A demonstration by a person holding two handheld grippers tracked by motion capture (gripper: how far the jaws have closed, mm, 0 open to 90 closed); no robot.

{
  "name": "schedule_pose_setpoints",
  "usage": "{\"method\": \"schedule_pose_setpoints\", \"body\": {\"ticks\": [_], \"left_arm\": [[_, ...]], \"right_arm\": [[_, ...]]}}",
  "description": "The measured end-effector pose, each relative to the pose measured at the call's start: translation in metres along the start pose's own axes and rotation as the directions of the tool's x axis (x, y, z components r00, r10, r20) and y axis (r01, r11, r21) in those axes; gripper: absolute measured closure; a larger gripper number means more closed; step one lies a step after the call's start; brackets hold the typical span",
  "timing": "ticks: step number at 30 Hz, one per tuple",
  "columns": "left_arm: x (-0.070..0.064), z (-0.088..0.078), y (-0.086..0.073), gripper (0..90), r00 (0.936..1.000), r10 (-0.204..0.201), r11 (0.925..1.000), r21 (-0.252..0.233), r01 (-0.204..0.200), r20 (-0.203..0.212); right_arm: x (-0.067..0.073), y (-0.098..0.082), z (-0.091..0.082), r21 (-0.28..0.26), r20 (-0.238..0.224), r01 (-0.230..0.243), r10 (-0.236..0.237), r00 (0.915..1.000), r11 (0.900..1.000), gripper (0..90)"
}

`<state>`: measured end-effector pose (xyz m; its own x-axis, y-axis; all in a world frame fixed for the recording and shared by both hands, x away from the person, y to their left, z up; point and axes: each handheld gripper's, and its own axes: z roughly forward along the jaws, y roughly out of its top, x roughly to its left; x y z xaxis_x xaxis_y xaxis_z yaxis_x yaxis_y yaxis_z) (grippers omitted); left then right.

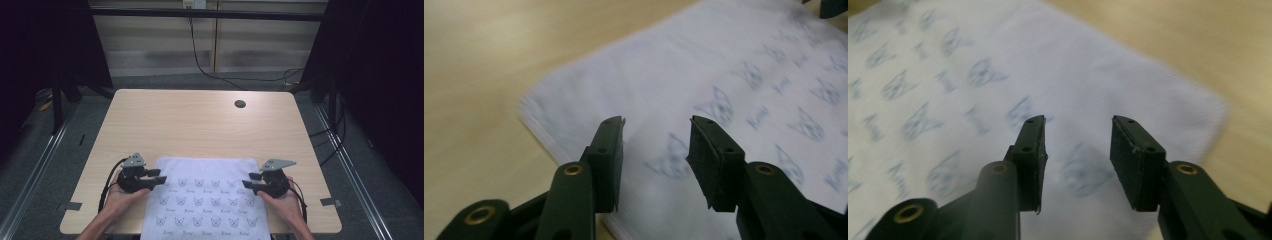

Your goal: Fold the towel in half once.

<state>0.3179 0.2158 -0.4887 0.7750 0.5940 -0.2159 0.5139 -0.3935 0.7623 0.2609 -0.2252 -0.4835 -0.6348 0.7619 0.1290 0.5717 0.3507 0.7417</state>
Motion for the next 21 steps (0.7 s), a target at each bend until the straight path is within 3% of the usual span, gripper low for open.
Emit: {"method": "schedule_pose_setpoints", "body": {"ticks": [1,2,4,6,7,12,14,21], "left_arm": [[0.0,0.0,0.0,55.6,1.0,0.0,1.0,0.0,0.0,0.0],[0.004,0.001,0.003,55.0,0.9999,-0.002,1.0,-0.007,0.002,-0.014],[0.013,0.005,0.008,55.0,0.9994,-0.028,0.9995,-0.012,0.028,-0.022],[0.02,0.009,0.012,53.7,0.9983,-0.027,0.9996,-0.009,0.027,-0.053],[0.024,0.01,0.012,53.3,0.9976,-0.045,0.9985,-0.035,0.043,-0.054],[0.032,0.012,0.008,50.8,0.9956,-0.055,0.9985,-0.013,0.054,-0.076],[0.033,0.012,0.007,48.8,0.9952,-0.058,0.9983,-0.011,0.057,-0.079],[0.033,0.019,0.005,44.0,0.9943,-0.037,0.9993,-0.002,0.037,-0.101]], "right_arm": [[0.0,0.0,0.0,0.0,0.0,0.0,0.0,1.0,1.0,57.5],[-0.013,0.007,0.0,-0.015,0.024,-0.015,0.015,0.9996,1.0,56.8],[-0.018,0.009,0.001,-0.017,0.034,-0.018,0.018,0.9992,1.0,56.7],[-0.03,0.014,0.007,-0.013,0.06,-0.026,0.027,0.9978,1.0,54.9],[-0.039,0.016,0.013,-0.005,0.075,-0.028,0.029,0.9968,1.0,54.0],[-0.049,0.013,0.027,0.036,0.085,-0.047,0.044,0.9954,0.998,50.0],[-0.05,0.012,0.031,0.039,0.084,-0.061,0.057,0.9948,0.997,47.3],[-0.039,0.012,0.039,0.036,0.088,0.018,-0.021,0.9959,0.999,47.8]]}}
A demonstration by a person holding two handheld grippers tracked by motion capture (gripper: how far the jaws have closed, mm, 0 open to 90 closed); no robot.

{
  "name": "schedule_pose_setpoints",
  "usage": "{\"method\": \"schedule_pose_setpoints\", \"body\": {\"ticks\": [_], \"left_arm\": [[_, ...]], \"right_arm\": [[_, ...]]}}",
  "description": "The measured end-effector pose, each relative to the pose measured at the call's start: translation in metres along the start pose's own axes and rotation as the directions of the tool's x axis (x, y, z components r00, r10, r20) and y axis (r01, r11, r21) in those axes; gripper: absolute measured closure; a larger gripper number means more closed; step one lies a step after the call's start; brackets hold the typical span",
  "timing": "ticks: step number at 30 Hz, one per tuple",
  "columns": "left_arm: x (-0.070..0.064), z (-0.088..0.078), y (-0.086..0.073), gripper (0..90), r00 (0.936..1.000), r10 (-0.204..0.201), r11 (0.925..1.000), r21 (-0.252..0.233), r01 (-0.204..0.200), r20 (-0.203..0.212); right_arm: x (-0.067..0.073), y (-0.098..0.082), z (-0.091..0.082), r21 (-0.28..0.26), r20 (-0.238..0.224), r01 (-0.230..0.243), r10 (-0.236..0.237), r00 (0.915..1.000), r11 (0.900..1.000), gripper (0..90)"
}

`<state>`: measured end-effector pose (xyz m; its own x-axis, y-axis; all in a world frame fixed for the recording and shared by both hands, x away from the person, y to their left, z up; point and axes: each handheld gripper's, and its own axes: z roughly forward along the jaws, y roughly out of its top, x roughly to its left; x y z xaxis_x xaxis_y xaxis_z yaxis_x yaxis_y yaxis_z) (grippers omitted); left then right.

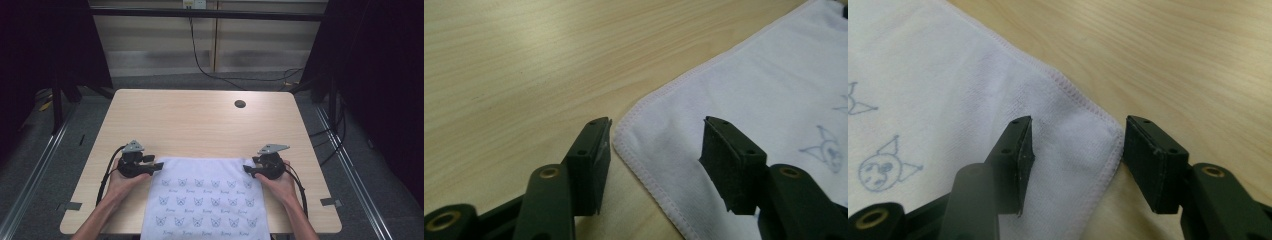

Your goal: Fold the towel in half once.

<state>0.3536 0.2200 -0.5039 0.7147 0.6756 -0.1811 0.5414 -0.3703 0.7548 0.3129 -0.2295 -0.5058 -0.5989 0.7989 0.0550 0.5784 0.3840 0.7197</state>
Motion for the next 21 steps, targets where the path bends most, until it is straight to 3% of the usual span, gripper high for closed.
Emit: {"method": "schedule_pose_setpoints", "body": {"ticks": [2,4,5,6,8,11,14,15,16,19,20,21], "left_arm": [[-0.002,0.004,-0.001,42.2,0.9996,0.027,0.9995,0.019,-0.027,0.0],[-0.002,0.004,-0.001,41.6,0.9997,0.024,0.9996,0.014,-0.024,0.002],[-0.004,0.004,-0.001,40.5,0.9993,0.038,0.9991,0.02,-0.038,0.003],[-0.004,0.004,-0.001,40.3,0.9993,0.038,0.9991,0.02,-0.038,0.003],[-0.01,0.005,-0.001,39.7,0.9982,0.048,0.9982,0.033,-0.049,0.035],[-0.012,0.006,-0.001,41.7,0.9974,0.063,0.9972,0.038,-0.064,0.036],[-0.016,0.006,-0.001,66.3,0.9957,0.09,0.995,0.041,-0.091,0.022],[-0.017,0.006,-0.001,66.3,0.9933,0.113,0.9922,0.05,-0.114,0.023],[-0.017,0.006,0.0,79.0,0.9917,0.127,0.9904,0.051,-0.128,0.017],[-0.017,0.006,-0.001,85.2,0.9943,0.097,0.9938,0.051,-0.099,0.046],[-0.015,0.003,0.0,86.1,0.9952,0.048,0.9983,0.029,-0.05,0.085],[-0.015,0.003,0.0,86.2,0.9952,0.048,0.9983,0.029,-0.05,0.085]], "right_arm": [[0.003,0.0,-0.001,0.005,-0.003,0.01,-0.01,0.9999,1.0,58.0],[0.005,-0.001,-0.001,-0.003,-0.011,0.021,-0.021,0.9997,1.0,64.9],[0.007,-0.001,-0.002,-0.007,-0.025,0.02,-0.021,0.9995,1.0,72.9],[0.007,-0.001,-0.002,-0.007,-0.025,0.02,-0.021,0.9995,1.0,72.9],[0.011,-0.002,-0.002,-0.007,-0.036,0.022,-0.023,0.9991,1.0,83.1],[0.012,-0.002,-0.002,-0.007,-0.034,0.016,-0.017,0.9993,1.0,85.7],[0.011,-0.003,-0.003,-0.01,-0.041,0.0,-0.001,0.9992,1.0,86.0],[0.011,-0.003,-0.003,-0.01,-0.049,-0.007,0.007,0.9988,1.0,86.0],[0.011,-0.003,-0.003,-0.009,-0.071,-0.016,0.015,0.9974,1.0,86.0],[0.011,-0.002,-0.006,-0.027,-0.088,-0.038,0.035,0.9955,0.999,86.1],[0.009,0.0,-0.011,-0.055,-0.096,-0.053,0.047,0.9942,0.997,86.3],[0.008,0.0,-0.014,-0.067,-0.098,-0.063,0.056,0.9936,0.996,86.3]]}}
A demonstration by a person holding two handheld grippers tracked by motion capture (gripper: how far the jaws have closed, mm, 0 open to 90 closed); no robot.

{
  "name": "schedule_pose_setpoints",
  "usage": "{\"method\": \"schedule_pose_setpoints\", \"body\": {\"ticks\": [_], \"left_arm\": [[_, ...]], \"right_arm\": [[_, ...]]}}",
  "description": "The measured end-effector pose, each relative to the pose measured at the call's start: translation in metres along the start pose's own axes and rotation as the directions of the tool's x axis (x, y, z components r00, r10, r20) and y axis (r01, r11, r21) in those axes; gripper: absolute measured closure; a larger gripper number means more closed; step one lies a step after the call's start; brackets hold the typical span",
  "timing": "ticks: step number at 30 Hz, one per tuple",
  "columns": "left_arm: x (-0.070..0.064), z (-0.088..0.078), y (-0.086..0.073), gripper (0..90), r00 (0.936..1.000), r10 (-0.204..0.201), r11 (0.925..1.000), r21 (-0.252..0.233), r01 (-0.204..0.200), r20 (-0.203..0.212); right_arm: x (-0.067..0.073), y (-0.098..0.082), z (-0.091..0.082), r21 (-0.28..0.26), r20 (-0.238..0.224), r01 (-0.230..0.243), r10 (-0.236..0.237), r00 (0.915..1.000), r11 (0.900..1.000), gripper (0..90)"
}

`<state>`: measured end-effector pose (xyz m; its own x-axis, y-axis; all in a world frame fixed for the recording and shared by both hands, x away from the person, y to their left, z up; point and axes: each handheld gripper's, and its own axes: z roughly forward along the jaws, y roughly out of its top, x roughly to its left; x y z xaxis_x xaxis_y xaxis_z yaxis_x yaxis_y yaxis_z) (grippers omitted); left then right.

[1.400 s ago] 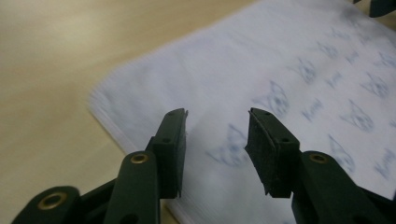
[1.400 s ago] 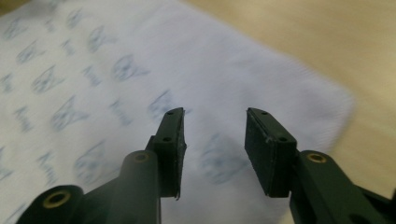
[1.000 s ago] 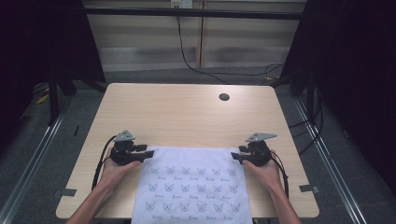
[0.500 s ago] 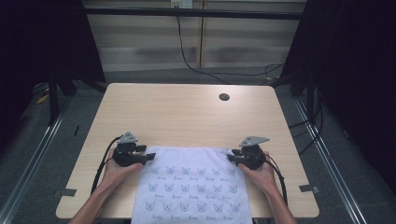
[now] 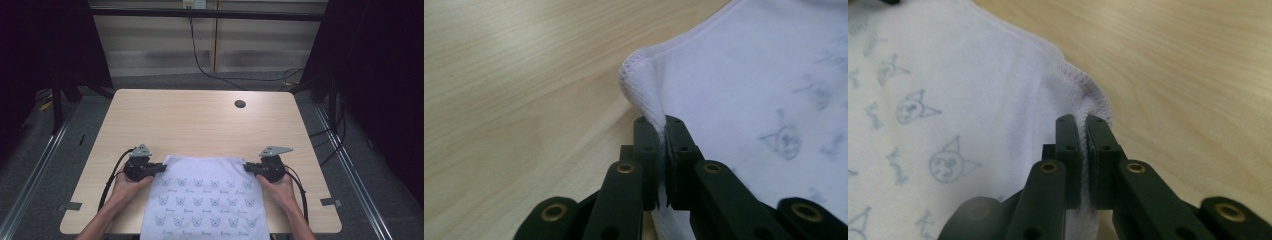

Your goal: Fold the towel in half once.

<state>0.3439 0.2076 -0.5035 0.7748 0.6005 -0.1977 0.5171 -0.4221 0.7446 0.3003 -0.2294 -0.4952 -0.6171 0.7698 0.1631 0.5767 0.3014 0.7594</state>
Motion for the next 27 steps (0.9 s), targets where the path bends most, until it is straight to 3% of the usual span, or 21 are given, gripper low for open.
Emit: {"method": "schedule_pose_setpoints", "body": {"ticks": [2,6,9,11,12,14,16,17,20,23,24,25,27], "left_arm": [[-0.001,-0.008,0.003,86.3,0.9988,-0.032,0.9982,-0.049,0.034,0.038],[-0.002,-0.022,0.008,86.5,0.9977,-0.042,0.9925,-0.112,0.048,0.052],[-0.004,-0.027,0.016,86.6,0.9983,-0.028,0.991,-0.129,0.034,0.052],[-0.006,-0.032,0.036,86.5,0.9989,0.002,0.9881,-0.154,0.005,0.046],[-0.006,-0.032,0.036,86.6,0.9989,0.002,0.9881,-0.154,0.005,0.046],[-0.004,-0.038,0.056,86.5,0.9993,0.014,0.9813,-0.192,-0.007,0.034],[-0.003,-0.04,0.062,86.6,0.9994,0.01,0.9799,-0.199,-0.003,0.033],[0.001,-0.043,0.071,86.6,0.9997,0.011,0.9763,-0.216,-0.006,0.02],[0.005,-0.045,0.081,86.6,1.0,0.005,0.9743,-0.225,-0.004,0.005],[0.005,-0.049,0.096,86.5,0.9993,0.032,0.975,-0.22,-0.036,-0.02],[0.002,-0.053,0.107,86.6,0.9982,0.049,0.9709,-0.233,-0.056,-0.034],[0.002,-0.054,0.11,86.6,0.9988,0.042,0.9683,-0.245,-0.047,-0.026],[0.003,-0.056,0.115,86.6,0.9986,0.045,0.9639,-0.262,-0.05,-0.028]], "right_arm": [[-0.001,0.002,-0.005,-0.018,0.003,-0.007,0.007,1.0,1.0,86.4],[-0.004,0.006,-0.025,-0.091,-0.005,-0.049,0.049,0.9988,0.995,87.4],[-0.006,0.012,-0.038,-0.132,-0.009,-0.05,0.049,0.9987,0.99,87.6],[-0.008,0.021,-0.046,-0.145,-0.003,-0.043,0.043,0.9991,0.989,87.7],[-0.008,0.021,-0.046,-0.145,-0.003,-0.043,0.043,0.9991,0.989,87.7],[-0.012,0.039,-0.057,-0.186,-0.007,-0.05,0.05,0.9987,0.981,87.8],[-0.014,0.045,-0.06,-0.195,0.003,-0.045,0.047,0.9989,0.98,87.9],[-0.018,0.058,-0.065,-0.214,0.012,-0.039,0.043,0.999,0.976,87.9],[-0.021,0.071,-0.068,-0.228,0.02,-0.033,0.038,0.9991,0.973,87.9],[-0.025,0.09,-0.068,-0.243,0.036,-0.024,0.034,0.9988,0.97,87.9],[-0.026,0.104,-0.065,-0.24,0.043,-0.017,0.028,0.9987,0.971,87.9],[-0.026,0.111,-0.065,-0.24,0.051,-0.012,0.025,0.9984,0.971,87.9],[-0.026,0.115,-0.065,-0.25,0.05,-0.012,0.025,0.9984,0.968,87.9]]}}
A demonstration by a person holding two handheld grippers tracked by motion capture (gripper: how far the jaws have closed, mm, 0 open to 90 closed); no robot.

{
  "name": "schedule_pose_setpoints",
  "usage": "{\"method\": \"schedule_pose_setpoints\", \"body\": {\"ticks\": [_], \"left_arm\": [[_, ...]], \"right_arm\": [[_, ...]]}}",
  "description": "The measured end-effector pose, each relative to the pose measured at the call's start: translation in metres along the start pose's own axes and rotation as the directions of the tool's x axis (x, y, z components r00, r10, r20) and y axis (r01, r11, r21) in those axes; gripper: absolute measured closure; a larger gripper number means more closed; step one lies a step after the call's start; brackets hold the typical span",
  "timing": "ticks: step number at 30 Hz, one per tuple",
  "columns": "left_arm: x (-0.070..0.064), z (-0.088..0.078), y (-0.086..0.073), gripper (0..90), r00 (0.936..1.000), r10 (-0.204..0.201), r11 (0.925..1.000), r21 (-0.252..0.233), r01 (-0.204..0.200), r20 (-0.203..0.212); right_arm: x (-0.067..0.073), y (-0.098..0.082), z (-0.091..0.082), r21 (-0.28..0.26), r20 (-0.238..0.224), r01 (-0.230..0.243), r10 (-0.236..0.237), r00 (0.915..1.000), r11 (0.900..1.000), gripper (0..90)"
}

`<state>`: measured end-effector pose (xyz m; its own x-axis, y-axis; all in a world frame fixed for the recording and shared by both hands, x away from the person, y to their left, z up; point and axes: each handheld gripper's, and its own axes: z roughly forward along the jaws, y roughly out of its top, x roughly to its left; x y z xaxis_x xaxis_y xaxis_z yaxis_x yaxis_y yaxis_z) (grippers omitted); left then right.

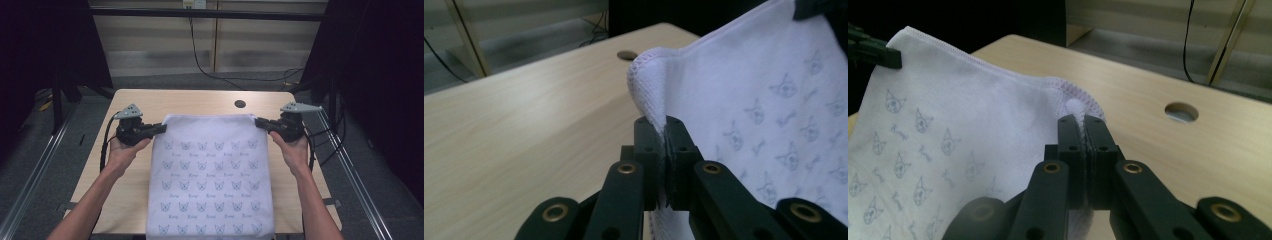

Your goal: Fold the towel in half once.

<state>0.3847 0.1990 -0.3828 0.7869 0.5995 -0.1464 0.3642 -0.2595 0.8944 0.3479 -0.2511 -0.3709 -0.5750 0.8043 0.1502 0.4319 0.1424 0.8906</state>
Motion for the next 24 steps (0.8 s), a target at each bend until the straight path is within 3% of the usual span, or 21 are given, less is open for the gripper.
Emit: {"method": "schedule_pose_setpoints", "body": {"ticks": [1,3,4,5,7,10,13,14,16,18,21,22,24], "left_arm": [[0.002,0.0,0.006,86.6,0.9996,0.008,1.0,0.0,-0.008,-0.026],[0.005,0.001,0.008,86.6,0.9997,-0.003,1.0,-0.007,0.003,-0.024],[0.007,0.002,0.012,86.6,0.9988,0.001,1.0,-0.01,-0.002,-0.049],[0.01,0.002,0.014,86.6,0.9985,-0.02,0.9996,-0.021,0.019,-0.051],[0.012,0.003,0.021,86.6,0.9971,0.002,1.0,-0.009,-0.003,-0.076],[0.015,-0.004,0.037,86.7,0.9965,0.008,0.9994,-0.032,-0.011,-0.083],[0.014,-0.01,0.049,86.6,0.9946,0.033,0.9988,-0.033,-0.037,-0.098],[0.013,-0.015,0.051,86.6,0.9971,0.02,0.9978,-0.061,-0.025,-0.073],[0.01,-0.02,0.047,86.7,0.9988,0.016,0.9961,-0.086,-0.02,-0.047],[0.007,-0.02,0.037,86.7,0.9987,0.034,0.9975,-0.061,-0.036,-0.038],[0.0,-0.025,0.017,86.7,0.9999,0.008,0.9975,-0.071,-0.007,0.013],[-0.003,-0.027,0.01,86.7,0.9997,0.012,0.9979,-0.063,-0.011,0.019],[-0.01,-0.032,-0.004,86.7,0.9994,0.014,0.998,-0.062,-0.012,0.032]], "right_arm": [[0.0,0.014,0.002,-0.007,0.01,0.01,-0.01,0.9999,1.0,87.9],[-0.001,0.024,0.003,-0.014,0.015,0.011,-0.011,0.9998,1.0,87.9],[-0.003,0.032,0.003,-0.018,0.029,0.016,-0.016,0.9995,1.0,88.0],[-0.003,0.032,0.003,-0.018,0.029,0.016,-0.016,0.9995,1.0,88.0],[-0.005,0.046,0.003,-0.005,0.058,0.03,-0.03,0.9979,1.0,88.0],[-0.006,0.07,0.0,-0.042,0.077,0.039,-0.036,0.9964,0.998,88.0],[-0.006,0.079,-0.005,-0.072,0.079,0.035,-0.03,0.9964,0.997,87.9],[-0.005,0.08,-0.007,-0.092,0.075,0.033,-0.026,0.9969,0.995,88.0],[0.001,0.076,-0.01,-0.105,0.058,0.04,-0.034,0.9978,0.994,88.0],[0.008,0.065,-0.012,-0.091,0.039,0.053,-0.05,0.998,0.994,88.0],[0.016,0.038,-0.018,-0.071,0.011,0.057,-0.057,0.9983,0.996,88.0],[0.019,0.018,-0.025,-0.068,-0.015,0.042,-0.043,0.999,0.997,88.0],[0.021,0.009,-0.029,-0.066,-0.02,0.041,-0.042,0.9989,0.997,88.0]]}}
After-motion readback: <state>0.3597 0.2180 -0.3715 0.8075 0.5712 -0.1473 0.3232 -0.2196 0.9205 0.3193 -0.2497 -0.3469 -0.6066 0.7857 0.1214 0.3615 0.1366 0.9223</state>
